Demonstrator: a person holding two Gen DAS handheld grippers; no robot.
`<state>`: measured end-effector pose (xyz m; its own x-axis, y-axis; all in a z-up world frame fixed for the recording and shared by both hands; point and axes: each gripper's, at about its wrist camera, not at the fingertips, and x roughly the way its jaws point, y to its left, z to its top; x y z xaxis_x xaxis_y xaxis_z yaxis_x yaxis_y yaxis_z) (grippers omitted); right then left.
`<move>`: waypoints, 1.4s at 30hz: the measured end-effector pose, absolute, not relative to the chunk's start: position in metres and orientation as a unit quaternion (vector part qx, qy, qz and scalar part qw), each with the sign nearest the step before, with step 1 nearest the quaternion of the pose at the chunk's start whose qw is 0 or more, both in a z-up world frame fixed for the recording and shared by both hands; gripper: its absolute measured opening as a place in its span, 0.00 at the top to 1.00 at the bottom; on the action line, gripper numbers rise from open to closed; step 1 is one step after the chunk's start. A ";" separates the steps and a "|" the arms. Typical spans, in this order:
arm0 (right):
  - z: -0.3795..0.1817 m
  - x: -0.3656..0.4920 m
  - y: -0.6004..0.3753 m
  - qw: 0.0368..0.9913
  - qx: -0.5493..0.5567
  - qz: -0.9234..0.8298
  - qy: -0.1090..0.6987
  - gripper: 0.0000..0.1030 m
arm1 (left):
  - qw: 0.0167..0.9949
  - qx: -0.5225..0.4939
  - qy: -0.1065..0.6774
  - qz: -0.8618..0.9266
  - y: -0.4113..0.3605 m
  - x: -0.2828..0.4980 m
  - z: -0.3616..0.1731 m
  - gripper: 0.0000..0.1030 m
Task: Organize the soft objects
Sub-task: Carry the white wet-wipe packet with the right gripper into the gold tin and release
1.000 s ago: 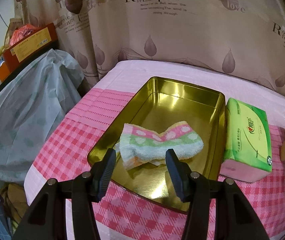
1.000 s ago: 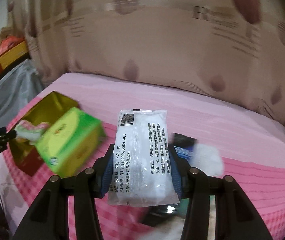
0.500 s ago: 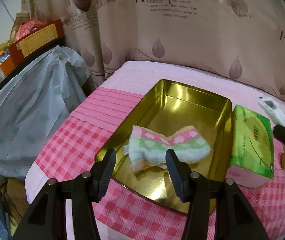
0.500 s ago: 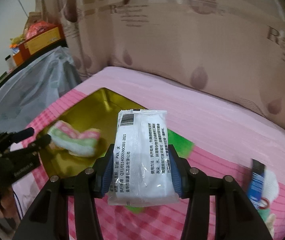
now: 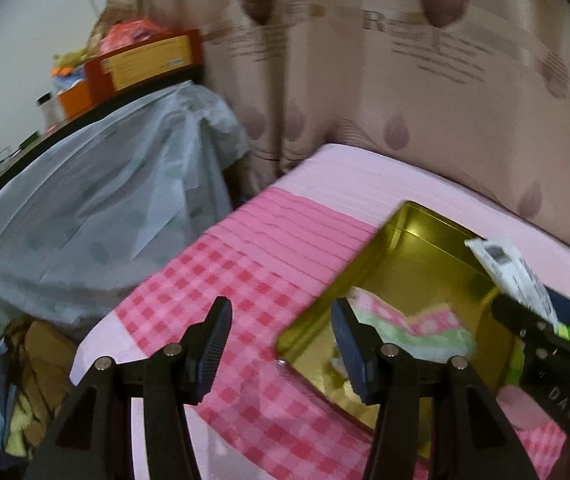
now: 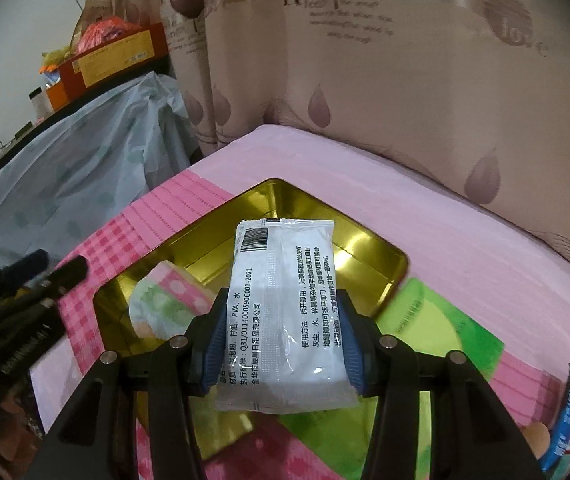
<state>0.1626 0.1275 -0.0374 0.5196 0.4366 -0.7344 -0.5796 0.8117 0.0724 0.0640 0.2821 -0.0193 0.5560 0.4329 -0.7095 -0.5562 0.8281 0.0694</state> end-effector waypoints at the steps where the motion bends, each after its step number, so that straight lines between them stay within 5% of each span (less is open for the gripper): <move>1: -0.040 0.165 0.133 0.866 -0.093 0.295 0.394 0.56 | 0.873 -0.089 0.375 0.299 0.288 0.061 -0.017 0.49; 18: -0.077 0.181 0.180 0.852 -0.119 0.294 0.416 0.54 | 0.860 -0.133 0.385 0.307 0.310 0.060 -0.026 0.49; 25: -0.069 0.176 0.171 0.860 -0.110 0.293 0.403 0.39 | 0.861 -0.147 0.387 0.296 0.310 0.060 -0.027 0.49; 42: -0.033 0.110 0.050 0.893 -0.085 0.252 0.363 0.37 | 0.888 -0.081 0.383 0.241 0.267 0.067 -0.023 0.49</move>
